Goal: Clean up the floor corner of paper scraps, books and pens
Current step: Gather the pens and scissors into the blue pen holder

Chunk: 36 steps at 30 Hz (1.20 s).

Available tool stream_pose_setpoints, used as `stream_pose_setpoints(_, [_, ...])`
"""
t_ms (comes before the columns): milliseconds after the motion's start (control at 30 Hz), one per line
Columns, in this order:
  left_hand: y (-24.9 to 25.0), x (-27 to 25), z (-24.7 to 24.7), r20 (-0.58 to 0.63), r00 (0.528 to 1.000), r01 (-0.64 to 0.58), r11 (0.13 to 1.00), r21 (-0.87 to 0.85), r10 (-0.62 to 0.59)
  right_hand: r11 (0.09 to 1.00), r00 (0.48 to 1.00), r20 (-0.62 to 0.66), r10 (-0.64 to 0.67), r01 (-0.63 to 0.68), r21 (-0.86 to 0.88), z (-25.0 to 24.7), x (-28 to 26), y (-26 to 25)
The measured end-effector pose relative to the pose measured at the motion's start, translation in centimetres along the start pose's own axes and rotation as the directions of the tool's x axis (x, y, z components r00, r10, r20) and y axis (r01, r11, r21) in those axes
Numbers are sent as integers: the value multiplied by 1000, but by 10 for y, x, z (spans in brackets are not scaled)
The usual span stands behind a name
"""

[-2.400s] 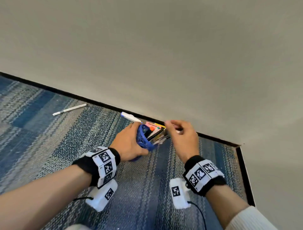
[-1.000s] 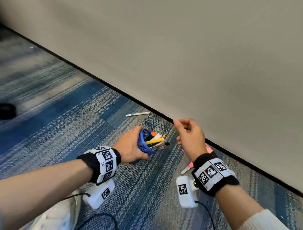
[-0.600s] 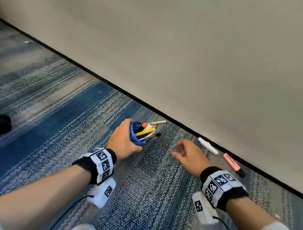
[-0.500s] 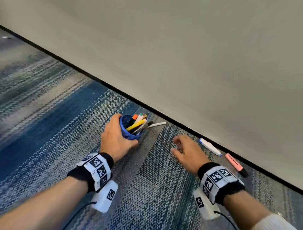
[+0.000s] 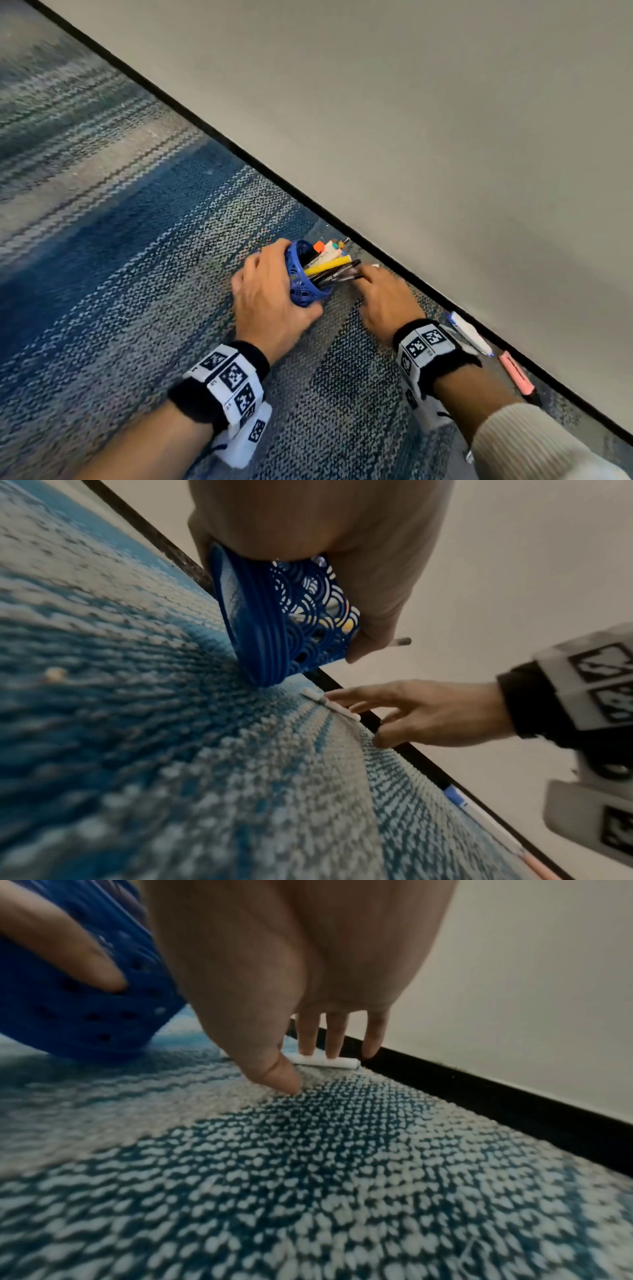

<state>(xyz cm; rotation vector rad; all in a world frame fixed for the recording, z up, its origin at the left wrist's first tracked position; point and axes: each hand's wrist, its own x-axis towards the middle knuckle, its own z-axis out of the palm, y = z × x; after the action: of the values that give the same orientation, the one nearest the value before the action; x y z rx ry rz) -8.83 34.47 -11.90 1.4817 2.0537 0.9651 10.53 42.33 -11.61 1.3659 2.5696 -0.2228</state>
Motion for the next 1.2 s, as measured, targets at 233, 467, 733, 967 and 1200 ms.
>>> stream_pose_setpoints(233, [-8,-7,-6,67,997,-48,998,27,46,971,979,55,195,-184,-153,6,9,0])
stream_pose_setpoints(467, [16,-2,4,140,987,-95,987,130,76,976,922,-352,160,-94,198,-76,-55,35])
stream_pose_setpoints(733, [143,-13,27,459,771,-531,843,82,441,947,959,-272,84,9,322,-124,-148,82])
stream_pose_setpoints(967, [197,-16,35,752,491,-708,705,50,440,648,732,-199,651,-400,648,-74,-227,173])
stream_pose_setpoints(1200, [142,-58,72,769,561,-576,812,97,306,648,756,229,613,-647,401,30,-235,191])
